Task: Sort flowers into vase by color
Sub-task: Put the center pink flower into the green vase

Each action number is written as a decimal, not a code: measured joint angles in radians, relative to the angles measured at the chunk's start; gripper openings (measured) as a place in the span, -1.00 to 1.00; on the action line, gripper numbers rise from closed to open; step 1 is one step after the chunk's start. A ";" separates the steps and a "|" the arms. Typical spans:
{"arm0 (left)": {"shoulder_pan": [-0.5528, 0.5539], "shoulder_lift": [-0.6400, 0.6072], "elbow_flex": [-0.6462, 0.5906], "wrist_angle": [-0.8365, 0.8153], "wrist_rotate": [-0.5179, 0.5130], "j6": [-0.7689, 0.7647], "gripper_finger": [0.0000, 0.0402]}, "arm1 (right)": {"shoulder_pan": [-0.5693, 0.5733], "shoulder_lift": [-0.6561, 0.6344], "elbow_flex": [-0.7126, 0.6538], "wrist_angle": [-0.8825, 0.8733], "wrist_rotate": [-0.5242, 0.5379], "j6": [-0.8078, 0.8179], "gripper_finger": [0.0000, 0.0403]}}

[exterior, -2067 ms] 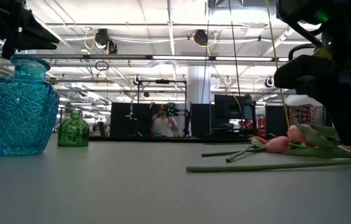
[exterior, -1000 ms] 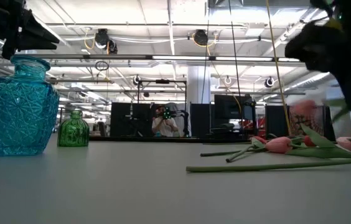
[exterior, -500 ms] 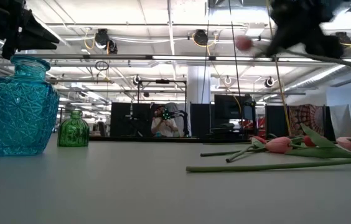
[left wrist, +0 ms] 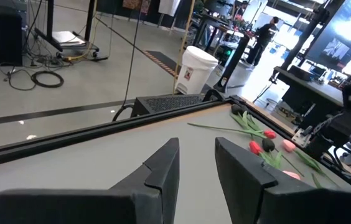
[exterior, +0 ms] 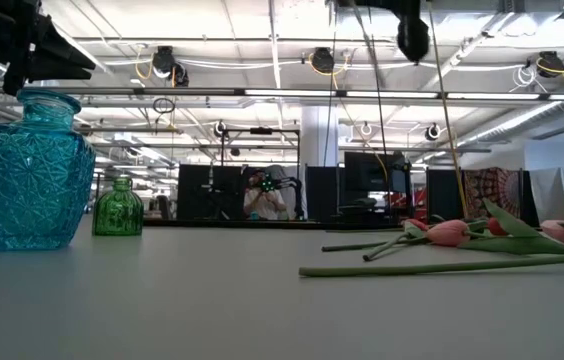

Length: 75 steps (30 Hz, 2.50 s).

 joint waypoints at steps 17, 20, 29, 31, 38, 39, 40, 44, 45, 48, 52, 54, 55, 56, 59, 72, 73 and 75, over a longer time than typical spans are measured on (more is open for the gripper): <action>0.000 0.002 0.001 0.000 -0.004 0.131 -0.46 | -0.051 0.036 0.162 -0.164 -0.041 -0.088 -0.96; 0.000 0.002 0.001 0.001 -0.004 0.131 -0.46 | -0.051 0.050 0.166 -0.152 -0.041 -0.088 -0.96; 0.000 0.002 0.002 0.011 -0.031 0.058 -0.46 | -0.051 0.063 0.165 -0.145 -0.046 -0.083 -0.96; 0.000 0.003 0.002 0.024 -0.029 0.021 -0.46 | -0.051 0.063 0.165 -0.144 -0.046 -0.093 -0.96; 0.001 0.061 0.002 0.258 0.019 0.000 -0.46 | -0.051 0.063 0.165 -0.139 -0.042 -0.134 -0.96; 0.001 0.076 0.002 0.291 0.036 0.000 -0.46 | -0.053 0.063 0.165 -0.140 -0.041 -0.138 -0.96; 0.001 0.093 0.002 0.330 0.051 0.000 -0.46 | -0.057 0.063 0.165 -0.139 -0.041 -0.142 -0.96; 0.001 0.203 0.002 0.500 0.116 0.007 -0.46 | -0.071 0.063 0.165 -0.139 -0.042 -0.156 -0.96; 0.001 0.236 0.002 0.553 0.129 0.009 -0.46 | -0.075 0.063 0.165 -0.139 -0.043 -0.160 -0.96; 0.001 0.341 0.003 0.697 0.174 0.028 -0.46 | -0.082 0.063 0.165 -0.138 -0.047 -0.171 -0.96; 0.001 0.484 0.028 0.837 0.225 0.029 -0.46 | -0.082 0.063 0.165 -0.138 -0.050 -0.186 -0.96; 0.005 0.556 0.048 0.898 0.263 0.027 -0.46 | -0.082 0.063 0.165 -0.139 -0.059 -0.188 -0.96; 0.009 0.592 0.059 0.920 0.286 0.025 -0.46 | -0.082 0.063 0.165 -0.139 -0.068 -0.189 -0.96; 0.015 0.629 0.073 0.939 0.308 0.025 -0.46 | -0.082 0.063 0.165 -0.139 -0.068 -0.189 -0.96; 0.036 0.735 0.128 0.981 0.384 0.025 -0.46 | -0.082 0.063 0.165 -0.139 -0.070 -0.192 -0.96; 0.124 1.108 0.406 0.989 0.610 0.025 -0.46 | -0.081 0.063 0.165 -0.138 -0.073 -0.230 -0.96; 0.127 1.132 0.421 0.987 0.628 0.025 -0.46 | -0.081 0.063 0.165 -0.137 -0.073 -0.236 -0.96; 0.129 1.182 0.455 0.985 0.666 0.025 -0.46 | -0.081 0.063 0.165 -0.137 -0.073 -0.241 -0.96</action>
